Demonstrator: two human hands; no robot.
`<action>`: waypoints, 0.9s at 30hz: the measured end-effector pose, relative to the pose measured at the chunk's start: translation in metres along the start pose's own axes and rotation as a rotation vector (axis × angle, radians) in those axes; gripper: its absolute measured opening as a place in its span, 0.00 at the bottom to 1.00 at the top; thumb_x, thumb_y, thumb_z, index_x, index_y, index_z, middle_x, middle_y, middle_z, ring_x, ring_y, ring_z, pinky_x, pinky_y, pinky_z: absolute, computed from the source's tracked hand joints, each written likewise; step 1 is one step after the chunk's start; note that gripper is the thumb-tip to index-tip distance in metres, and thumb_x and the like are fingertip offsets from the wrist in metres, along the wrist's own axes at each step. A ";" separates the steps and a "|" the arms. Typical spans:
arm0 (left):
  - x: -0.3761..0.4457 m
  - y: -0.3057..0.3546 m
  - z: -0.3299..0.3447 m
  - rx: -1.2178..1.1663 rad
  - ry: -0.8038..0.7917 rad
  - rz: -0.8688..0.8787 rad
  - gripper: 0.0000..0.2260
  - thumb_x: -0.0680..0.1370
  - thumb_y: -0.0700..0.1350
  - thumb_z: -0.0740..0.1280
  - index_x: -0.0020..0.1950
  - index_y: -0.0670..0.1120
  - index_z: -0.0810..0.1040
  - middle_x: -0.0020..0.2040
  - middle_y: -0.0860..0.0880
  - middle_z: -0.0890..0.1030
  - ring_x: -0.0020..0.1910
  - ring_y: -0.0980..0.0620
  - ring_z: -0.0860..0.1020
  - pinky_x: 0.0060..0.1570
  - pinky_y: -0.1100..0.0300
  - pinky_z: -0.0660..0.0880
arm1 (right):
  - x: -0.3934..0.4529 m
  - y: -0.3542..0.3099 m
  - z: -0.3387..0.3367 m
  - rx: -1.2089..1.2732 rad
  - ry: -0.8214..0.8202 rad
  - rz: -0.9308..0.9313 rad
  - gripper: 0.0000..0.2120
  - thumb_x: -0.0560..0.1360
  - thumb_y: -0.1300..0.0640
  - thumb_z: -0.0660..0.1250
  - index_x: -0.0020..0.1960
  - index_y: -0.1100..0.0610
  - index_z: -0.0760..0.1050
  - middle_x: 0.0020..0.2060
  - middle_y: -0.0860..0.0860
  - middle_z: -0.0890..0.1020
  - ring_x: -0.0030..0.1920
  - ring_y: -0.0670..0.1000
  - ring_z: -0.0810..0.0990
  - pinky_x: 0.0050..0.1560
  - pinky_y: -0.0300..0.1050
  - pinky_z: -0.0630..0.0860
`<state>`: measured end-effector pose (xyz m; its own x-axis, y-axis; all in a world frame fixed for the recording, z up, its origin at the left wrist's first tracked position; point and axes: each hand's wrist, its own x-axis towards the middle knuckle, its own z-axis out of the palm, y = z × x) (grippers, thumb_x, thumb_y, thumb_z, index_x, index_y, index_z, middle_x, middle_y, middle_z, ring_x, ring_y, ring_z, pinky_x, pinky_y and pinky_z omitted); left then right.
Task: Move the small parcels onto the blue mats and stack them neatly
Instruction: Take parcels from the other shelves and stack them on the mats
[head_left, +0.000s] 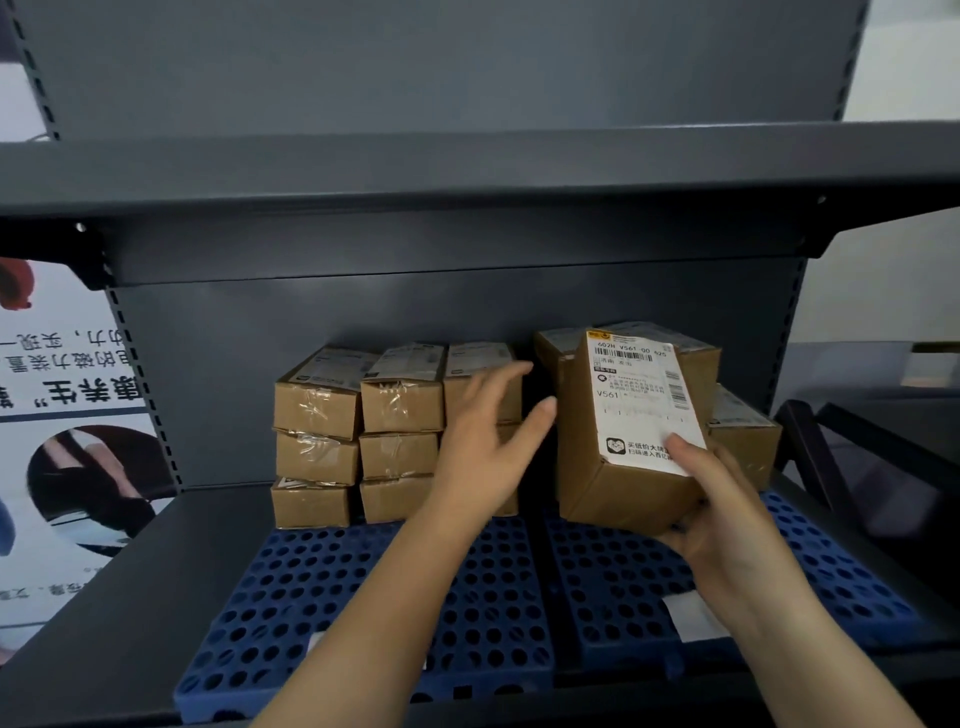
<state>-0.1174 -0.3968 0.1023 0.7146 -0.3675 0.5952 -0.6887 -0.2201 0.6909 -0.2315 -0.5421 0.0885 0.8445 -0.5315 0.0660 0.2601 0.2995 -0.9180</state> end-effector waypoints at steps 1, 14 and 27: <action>-0.009 0.005 0.002 -0.098 -0.056 -0.009 0.17 0.76 0.56 0.64 0.65 0.60 0.68 0.64 0.60 0.70 0.63 0.63 0.68 0.59 0.67 0.65 | -0.002 0.000 -0.002 0.003 0.007 -0.013 0.21 0.63 0.49 0.69 0.55 0.48 0.75 0.53 0.49 0.83 0.55 0.51 0.80 0.53 0.54 0.77; -0.037 0.027 0.088 -0.487 -0.255 -0.042 0.21 0.65 0.62 0.66 0.57 0.65 0.72 0.63 0.53 0.74 0.58 0.59 0.75 0.51 0.65 0.75 | -0.019 -0.004 -0.056 -0.083 0.174 -0.241 0.22 0.64 0.47 0.66 0.58 0.46 0.76 0.51 0.45 0.84 0.53 0.46 0.82 0.51 0.46 0.75; 0.020 0.086 0.202 -0.510 -0.153 -0.100 0.17 0.72 0.57 0.66 0.60 0.61 0.70 0.64 0.53 0.73 0.56 0.64 0.73 0.46 0.76 0.72 | 0.063 -0.050 -0.161 -0.049 -0.019 -0.379 0.25 0.65 0.43 0.68 0.61 0.45 0.76 0.56 0.45 0.82 0.58 0.44 0.79 0.52 0.37 0.78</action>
<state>-0.1865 -0.6056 0.0908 0.7215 -0.5026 0.4762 -0.4438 0.1922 0.8753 -0.2668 -0.7177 0.0754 0.7009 -0.5827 0.4113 0.5337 0.0460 -0.8444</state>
